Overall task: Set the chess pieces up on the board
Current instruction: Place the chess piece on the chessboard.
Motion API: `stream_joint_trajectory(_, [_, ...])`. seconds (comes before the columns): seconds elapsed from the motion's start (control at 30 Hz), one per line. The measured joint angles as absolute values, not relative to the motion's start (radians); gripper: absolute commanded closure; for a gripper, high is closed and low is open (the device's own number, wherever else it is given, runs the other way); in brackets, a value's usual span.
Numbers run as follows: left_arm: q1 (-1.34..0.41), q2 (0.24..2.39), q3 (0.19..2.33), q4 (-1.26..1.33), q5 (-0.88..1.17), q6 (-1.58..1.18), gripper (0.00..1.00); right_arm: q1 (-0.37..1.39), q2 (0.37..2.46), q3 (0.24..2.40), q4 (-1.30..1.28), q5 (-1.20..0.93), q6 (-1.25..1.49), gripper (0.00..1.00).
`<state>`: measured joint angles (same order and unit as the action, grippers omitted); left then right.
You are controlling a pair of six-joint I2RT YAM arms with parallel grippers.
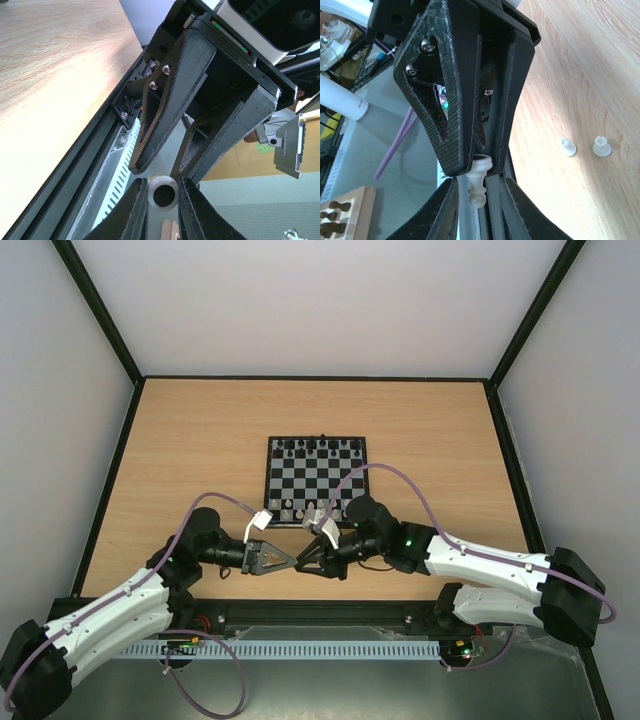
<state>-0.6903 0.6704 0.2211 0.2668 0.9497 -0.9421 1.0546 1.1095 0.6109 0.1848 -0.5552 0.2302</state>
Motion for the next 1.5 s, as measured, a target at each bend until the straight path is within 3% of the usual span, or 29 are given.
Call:
stream_joint_trajectory(0.1, [-0.688, 0.67, 0.221, 0.262, 0.95, -0.938, 0.9, 1.055, 1.11, 0.611, 0.185, -0.548, 0.232, 0.69])
stream_joint_trajectory(0.4, [-0.667, 0.664, 0.221, 0.24, 0.942, -0.923, 0.91, 1.055, 1.084, 0.611, 0.179, -0.493, 0.244, 0.35])
stream_joint_trajectory(0.6, [-0.653, 0.646, 0.221, 0.237, 0.931, -0.924, 0.92, 1.054, 0.999, 0.595, 0.186, -0.376, 0.292, 0.25])
stream_joint_trajectory(0.83, [-0.649, 0.618, 0.229, 0.243, 0.871, -0.936, 0.92, 1.013, 1.003, 0.569, 0.226, -0.29, 0.437, 0.3])
stream_joint_trajectory(0.87, [-0.649, 0.614, 0.23, 0.25, 0.862, -0.943, 0.92, 1.005, 1.008, 0.564, 0.242, -0.293, 0.459, 0.35])
stream_joint_trajectory(0.93, [-0.649, 0.605, 0.232, 0.269, 0.839, -0.955, 0.92, 0.99, 1.011, 0.54, 0.293, -0.306, 0.508, 0.42])
stream_joint_trajectory(1.13, [-0.649, 0.566, 0.243, 0.287, 0.767, -0.98, 0.92, 0.961, 0.957, 0.439, 0.421, -0.347, 0.624, 0.44])
stream_joint_trajectory(1.5, [-0.649, 0.539, 0.238, 0.414, 0.686, -1.068, 0.92, 0.945, 0.92, 0.382, 0.664, -0.464, 0.78, 0.63])
